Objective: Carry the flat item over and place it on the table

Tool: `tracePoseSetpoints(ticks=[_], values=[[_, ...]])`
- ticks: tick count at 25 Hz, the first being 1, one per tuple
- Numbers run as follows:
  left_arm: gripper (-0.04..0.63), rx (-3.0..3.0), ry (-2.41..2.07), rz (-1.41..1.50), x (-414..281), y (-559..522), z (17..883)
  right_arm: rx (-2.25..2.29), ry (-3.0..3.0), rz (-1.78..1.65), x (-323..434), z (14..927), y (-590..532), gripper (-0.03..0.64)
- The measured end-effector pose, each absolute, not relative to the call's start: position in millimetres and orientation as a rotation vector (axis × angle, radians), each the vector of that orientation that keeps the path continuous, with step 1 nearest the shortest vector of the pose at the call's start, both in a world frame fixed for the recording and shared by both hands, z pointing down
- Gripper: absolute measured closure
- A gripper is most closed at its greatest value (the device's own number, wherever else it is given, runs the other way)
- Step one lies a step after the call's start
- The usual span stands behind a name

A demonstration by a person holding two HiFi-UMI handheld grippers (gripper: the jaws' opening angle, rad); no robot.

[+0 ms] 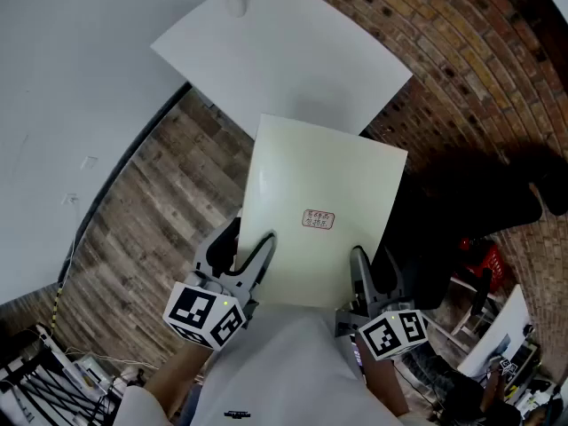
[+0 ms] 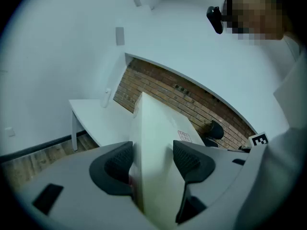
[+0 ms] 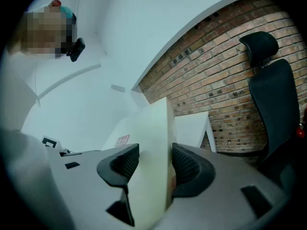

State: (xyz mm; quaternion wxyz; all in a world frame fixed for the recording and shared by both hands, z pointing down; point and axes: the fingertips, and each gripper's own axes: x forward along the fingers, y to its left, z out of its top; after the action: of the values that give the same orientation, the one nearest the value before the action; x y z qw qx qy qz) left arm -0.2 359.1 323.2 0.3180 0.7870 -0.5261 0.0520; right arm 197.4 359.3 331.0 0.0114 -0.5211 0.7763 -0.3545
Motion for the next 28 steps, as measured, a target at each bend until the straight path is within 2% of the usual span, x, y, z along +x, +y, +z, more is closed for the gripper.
tracePoseSetpoints(ticks=[10,28], values=[[0.322,2.0,-1.463,0.115,-1.1,414.3,320.0,-1.542,2.519,-1.097,196.3,323.5,398.6,0.382],[0.322,2.079,-1.432,0.095,16.7,413.5,295.3,-1.538,2.43,-1.044,217.4,296.4,407.5,0.382]])
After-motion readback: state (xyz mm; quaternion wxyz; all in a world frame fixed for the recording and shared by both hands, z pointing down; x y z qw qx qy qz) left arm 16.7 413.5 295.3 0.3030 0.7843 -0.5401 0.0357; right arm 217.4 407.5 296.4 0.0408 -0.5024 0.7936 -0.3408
